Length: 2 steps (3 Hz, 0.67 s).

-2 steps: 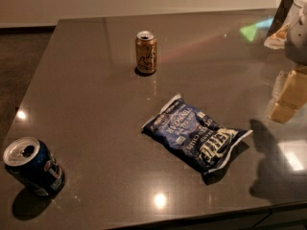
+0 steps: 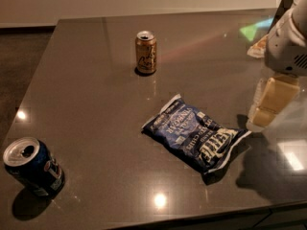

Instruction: Move blue chip bag near pepsi can

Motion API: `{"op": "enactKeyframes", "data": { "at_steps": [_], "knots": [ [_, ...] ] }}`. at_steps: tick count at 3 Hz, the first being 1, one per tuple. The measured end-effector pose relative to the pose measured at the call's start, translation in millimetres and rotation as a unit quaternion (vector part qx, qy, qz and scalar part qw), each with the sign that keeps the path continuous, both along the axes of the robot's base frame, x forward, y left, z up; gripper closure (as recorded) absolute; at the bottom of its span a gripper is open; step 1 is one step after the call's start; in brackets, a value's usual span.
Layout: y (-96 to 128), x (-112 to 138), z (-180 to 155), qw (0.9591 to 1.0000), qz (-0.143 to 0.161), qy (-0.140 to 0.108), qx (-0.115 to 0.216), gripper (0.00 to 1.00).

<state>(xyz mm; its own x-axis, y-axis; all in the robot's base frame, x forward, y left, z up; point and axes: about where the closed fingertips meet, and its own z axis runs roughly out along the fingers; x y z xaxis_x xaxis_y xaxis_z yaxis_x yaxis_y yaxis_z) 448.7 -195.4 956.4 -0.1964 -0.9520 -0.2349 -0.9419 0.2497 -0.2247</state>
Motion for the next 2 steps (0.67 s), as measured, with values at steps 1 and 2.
{"op": "enactKeyframes", "data": {
  "at_steps": [1, 2],
  "knots": [
    [18, -8, -22, 0.9994, 0.022, 0.024, 0.015, 0.00],
    [34, -19, -43, 0.9978, 0.041, 0.045, 0.026, 0.00]
  ]
}}
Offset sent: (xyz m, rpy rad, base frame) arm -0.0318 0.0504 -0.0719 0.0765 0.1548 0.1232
